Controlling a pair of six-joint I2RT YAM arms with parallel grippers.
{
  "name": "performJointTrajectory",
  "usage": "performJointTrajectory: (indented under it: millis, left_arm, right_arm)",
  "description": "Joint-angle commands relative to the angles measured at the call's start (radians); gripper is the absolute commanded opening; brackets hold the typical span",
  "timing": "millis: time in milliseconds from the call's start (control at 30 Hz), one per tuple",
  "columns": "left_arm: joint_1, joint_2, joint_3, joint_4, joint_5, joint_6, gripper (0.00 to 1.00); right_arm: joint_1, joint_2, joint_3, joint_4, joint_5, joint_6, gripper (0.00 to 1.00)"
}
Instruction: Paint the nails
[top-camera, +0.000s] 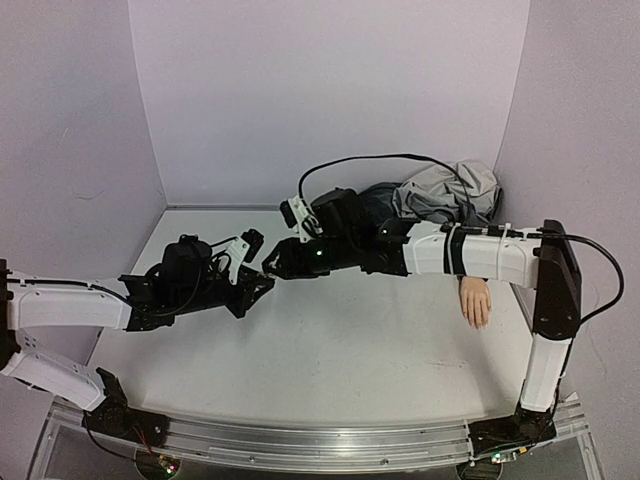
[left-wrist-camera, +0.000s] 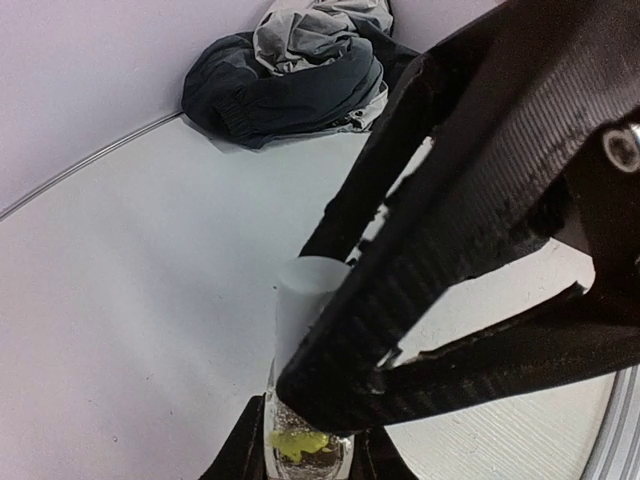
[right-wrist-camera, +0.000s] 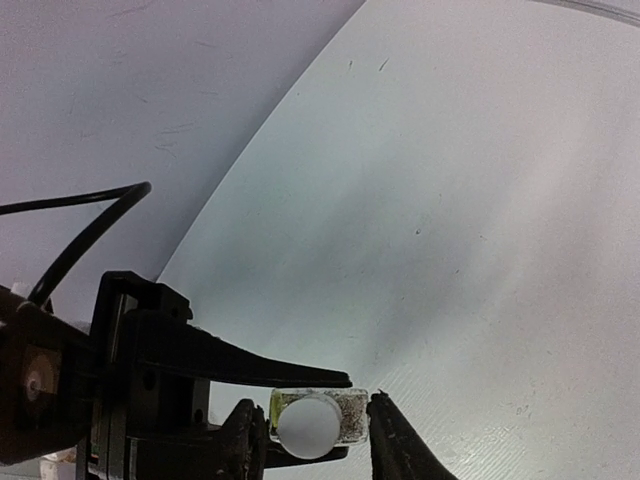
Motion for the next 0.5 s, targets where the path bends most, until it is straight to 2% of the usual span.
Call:
performJointTrajectory:
  millis: [0,100,267,367,467]
  left_arm:
    - [-0.004,-0.005,0.060,0.060,0.000,0.012,0.00]
    - [-0.004,-0.006,0.061,0.060,0.045,0.010,0.00]
    - [-0.003,-0.014,0.062,0.061,0.135,0.003,0.00]
    - [0.003,-0.019,0.068,0.061,0.283,0.001,0.00]
    - [0.035,-0.017,0.083,0.064,0.546,-0.018,0.00]
  right_arm:
    - [0.004,0.005,0.046,0.032,-0.035,-0.009,0.31]
    - [0.004,0.008,0.039,0.042,-0.063,-0.018,0.20]
    - [0.005,-0.021,0.002,0.079,-0.134,-0.072,0.09]
    - [0.003,-0.051,-0.032,0.095,-0.212,-0.153,0.02]
    - [0.001,-0.093,-0.092,0.101,-0.357,-0.288,0.00]
